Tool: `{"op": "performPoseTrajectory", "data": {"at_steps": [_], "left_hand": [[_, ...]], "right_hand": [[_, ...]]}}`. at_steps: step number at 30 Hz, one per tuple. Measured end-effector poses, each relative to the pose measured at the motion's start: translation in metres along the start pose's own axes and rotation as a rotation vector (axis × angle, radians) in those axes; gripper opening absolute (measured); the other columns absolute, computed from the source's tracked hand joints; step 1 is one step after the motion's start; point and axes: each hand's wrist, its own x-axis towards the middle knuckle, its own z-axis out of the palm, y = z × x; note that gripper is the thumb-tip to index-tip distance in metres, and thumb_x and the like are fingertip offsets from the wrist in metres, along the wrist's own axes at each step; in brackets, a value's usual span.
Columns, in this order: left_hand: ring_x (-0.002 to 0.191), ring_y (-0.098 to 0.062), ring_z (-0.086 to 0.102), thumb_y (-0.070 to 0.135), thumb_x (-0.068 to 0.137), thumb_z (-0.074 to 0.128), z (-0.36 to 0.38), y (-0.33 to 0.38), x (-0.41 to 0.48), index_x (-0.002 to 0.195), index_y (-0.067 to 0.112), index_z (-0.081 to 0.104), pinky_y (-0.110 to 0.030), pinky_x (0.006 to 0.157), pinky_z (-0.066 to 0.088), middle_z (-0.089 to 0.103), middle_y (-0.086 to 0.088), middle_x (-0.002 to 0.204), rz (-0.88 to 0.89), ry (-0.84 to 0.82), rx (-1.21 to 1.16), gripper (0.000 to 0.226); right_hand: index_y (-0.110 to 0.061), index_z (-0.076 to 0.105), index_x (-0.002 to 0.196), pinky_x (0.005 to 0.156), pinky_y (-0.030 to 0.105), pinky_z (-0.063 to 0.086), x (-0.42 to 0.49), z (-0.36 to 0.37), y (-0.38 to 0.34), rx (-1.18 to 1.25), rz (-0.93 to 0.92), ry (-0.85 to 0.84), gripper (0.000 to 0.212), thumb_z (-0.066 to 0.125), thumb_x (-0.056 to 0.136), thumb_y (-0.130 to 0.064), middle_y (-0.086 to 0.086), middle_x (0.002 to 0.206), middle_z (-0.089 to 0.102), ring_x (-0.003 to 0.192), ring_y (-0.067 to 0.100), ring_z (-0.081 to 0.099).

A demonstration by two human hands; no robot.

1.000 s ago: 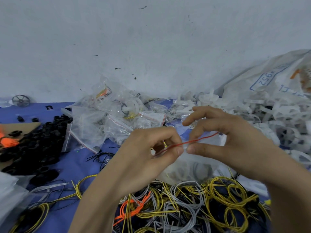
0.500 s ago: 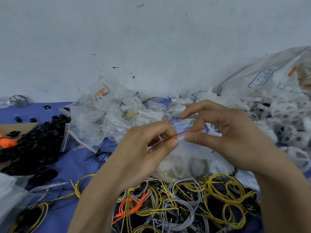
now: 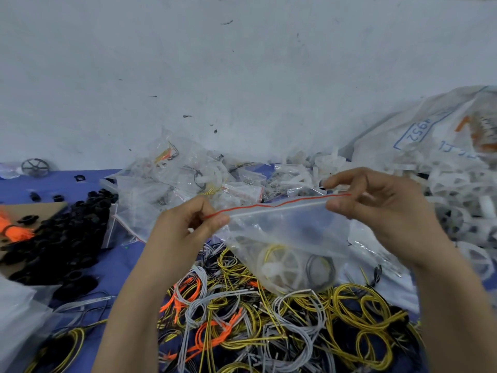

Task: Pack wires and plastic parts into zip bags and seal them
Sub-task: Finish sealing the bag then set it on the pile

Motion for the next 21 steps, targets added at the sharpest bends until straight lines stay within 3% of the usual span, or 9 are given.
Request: {"op": "performPoseTrajectory", "data": {"at_steps": [4, 6, 8, 11, 13, 16, 17, 19, 21], "left_hand": [[0.049, -0.004, 0.037, 0.026, 0.084, 0.065, 0.000, -0.012, 0.002, 0.056, 0.032, 0.052, -0.018, 0.051, 0.033, 0.047, 0.009, 0.050, -0.056, 0.038, -0.019, 0.032], [0.050, -0.003, 0.042, 0.021, 0.088, 0.064, -0.003, -0.016, 0.002, 0.060, 0.034, 0.058, -0.018, 0.054, 0.037, 0.051, 0.006, 0.053, -0.070, 0.049, -0.027, 0.031], [0.054, -0.004, 0.049, 0.018, 0.092, 0.060, -0.009, -0.021, 0.001, 0.070, 0.035, 0.062, -0.024, 0.062, 0.043, 0.058, 0.006, 0.056, -0.094, 0.095, -0.052, 0.027], [0.058, -0.008, 0.053, 0.019, 0.095, 0.055, -0.025, -0.034, 0.000, 0.086, 0.033, 0.063, -0.031, 0.063, 0.045, 0.059, 0.005, 0.059, -0.141, 0.237, -0.052, 0.018], [0.053, -0.003, 0.051, 0.018, 0.096, 0.052, -0.035, -0.041, -0.001, 0.087, 0.034, 0.061, -0.020, 0.054, 0.043, 0.059, 0.007, 0.058, -0.164, 0.337, -0.061, 0.021], [0.051, 0.000, 0.050, 0.020, 0.097, 0.049, -0.037, -0.041, -0.003, 0.084, 0.035, 0.059, -0.012, 0.048, 0.037, 0.059, 0.006, 0.059, -0.203, 0.389, -0.030, 0.023], [0.052, 0.000, 0.050, 0.021, 0.098, 0.048, -0.036, -0.040, -0.003, 0.084, 0.035, 0.059, -0.012, 0.049, 0.036, 0.058, 0.005, 0.059, -0.208, 0.382, -0.025, 0.023], [0.053, -0.001, 0.049, 0.023, 0.098, 0.046, -0.032, -0.035, -0.002, 0.086, 0.033, 0.060, -0.015, 0.052, 0.036, 0.058, 0.004, 0.062, -0.211, 0.338, -0.024, 0.021], [0.053, -0.002, 0.049, 0.025, 0.098, 0.046, -0.032, -0.028, -0.002, 0.089, 0.033, 0.061, -0.019, 0.054, 0.037, 0.059, 0.004, 0.065, -0.208, 0.286, 0.000, 0.019]], "right_hand": [[-0.042, 0.057, 0.121, 0.097, 0.021, 0.042, -0.004, 0.013, 0.020, -0.066, 0.316, -0.561, 0.063, 0.082, 0.063, -0.041, -0.026, 0.127, 0.056, 0.118, -0.007, 0.050], [-0.038, 0.054, 0.124, 0.087, 0.008, 0.043, -0.007, 0.028, 0.034, -0.099, 0.472, -0.698, 0.051, 0.075, 0.079, -0.028, -0.027, 0.123, 0.058, 0.108, -0.012, 0.055], [-0.026, 0.067, 0.111, 0.075, 0.011, 0.044, -0.006, 0.040, 0.049, -0.216, 0.520, -0.559, 0.023, 0.062, 0.089, -0.029, -0.015, 0.103, 0.069, 0.089, -0.002, 0.064], [-0.018, 0.073, 0.091, 0.066, 0.026, 0.046, 0.003, 0.040, 0.060, -0.321, 0.488, -0.173, 0.022, 0.053, 0.095, -0.027, -0.008, 0.073, 0.072, 0.070, 0.006, 0.065], [-0.013, 0.072, 0.082, 0.054, 0.026, 0.045, 0.015, 0.042, 0.055, -0.061, 0.553, 0.082, 0.025, 0.052, 0.096, -0.020, -0.006, 0.060, 0.068, 0.058, 0.012, 0.062], [-0.008, 0.068, 0.069, 0.045, 0.023, 0.045, 0.051, 0.062, 0.031, 0.479, 0.684, 0.205, 0.036, 0.045, 0.097, -0.011, 0.000, 0.051, 0.063, 0.047, 0.013, 0.058], [-0.006, 0.067, 0.072, 0.046, 0.021, 0.049, 0.067, 0.070, 0.020, 0.644, 0.707, 0.204, 0.035, 0.045, 0.098, -0.014, 0.003, 0.054, 0.065, 0.049, 0.009, 0.061], [0.008, 0.052, 0.115, 0.081, 0.031, 0.055, 0.096, 0.086, -0.008, 0.874, 0.746, 0.145, 0.047, 0.048, 0.095, -0.035, 0.026, 0.106, 0.066, 0.097, 0.024, 0.068], [0.008, 0.008, 0.145, 0.105, 0.052, 0.033, 0.105, 0.096, -0.025, 0.965, 0.811, 0.068, 0.093, 0.052, 0.089, -0.051, 0.041, 0.143, 0.025, 0.131, 0.048, 0.035]]}}
